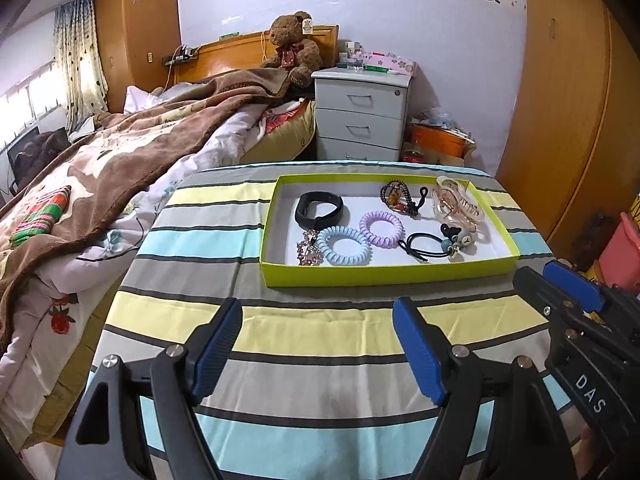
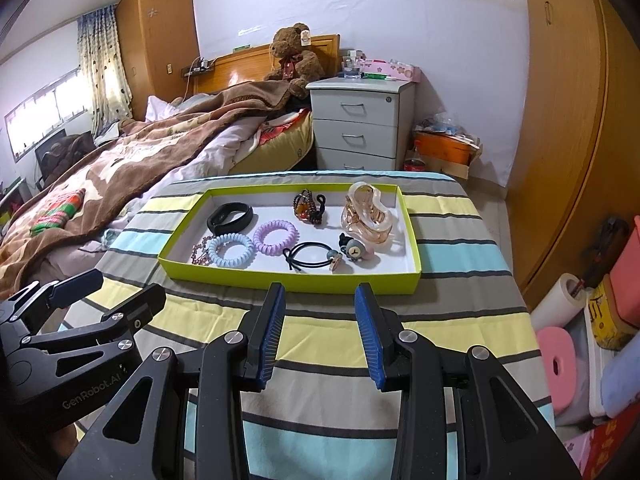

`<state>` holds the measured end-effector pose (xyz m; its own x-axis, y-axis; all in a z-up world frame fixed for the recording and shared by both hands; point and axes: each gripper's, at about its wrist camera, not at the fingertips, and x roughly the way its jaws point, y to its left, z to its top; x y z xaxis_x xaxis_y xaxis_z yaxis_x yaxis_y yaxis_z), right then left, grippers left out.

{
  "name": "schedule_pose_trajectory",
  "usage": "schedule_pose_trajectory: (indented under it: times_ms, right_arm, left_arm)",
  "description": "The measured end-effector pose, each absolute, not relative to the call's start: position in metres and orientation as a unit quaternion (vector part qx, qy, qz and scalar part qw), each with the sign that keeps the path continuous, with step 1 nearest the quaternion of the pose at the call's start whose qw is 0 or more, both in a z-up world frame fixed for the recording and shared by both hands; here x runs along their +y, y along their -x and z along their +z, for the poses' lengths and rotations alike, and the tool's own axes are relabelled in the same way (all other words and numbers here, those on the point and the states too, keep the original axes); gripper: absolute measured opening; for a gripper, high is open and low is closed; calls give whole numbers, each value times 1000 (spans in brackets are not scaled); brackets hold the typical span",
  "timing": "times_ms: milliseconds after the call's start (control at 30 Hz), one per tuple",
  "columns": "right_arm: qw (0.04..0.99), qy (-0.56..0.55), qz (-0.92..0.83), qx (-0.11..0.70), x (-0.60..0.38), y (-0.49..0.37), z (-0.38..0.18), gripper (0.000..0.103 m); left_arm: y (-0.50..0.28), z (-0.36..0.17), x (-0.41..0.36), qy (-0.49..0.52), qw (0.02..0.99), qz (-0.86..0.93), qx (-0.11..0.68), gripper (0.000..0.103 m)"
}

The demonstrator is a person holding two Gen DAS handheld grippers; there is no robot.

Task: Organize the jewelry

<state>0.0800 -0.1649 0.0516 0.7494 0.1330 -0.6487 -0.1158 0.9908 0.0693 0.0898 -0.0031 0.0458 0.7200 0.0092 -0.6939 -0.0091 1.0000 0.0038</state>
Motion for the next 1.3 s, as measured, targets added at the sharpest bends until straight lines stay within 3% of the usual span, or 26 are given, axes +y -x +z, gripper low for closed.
schedule_pose_trajectory:
  times_ms: [1300]
  right_arm:
    - [935, -14, 66, 349, -164, -79, 50, 37]
  left_arm:
    - [-84, 51, -4, -7, 930, 5, 368, 79]
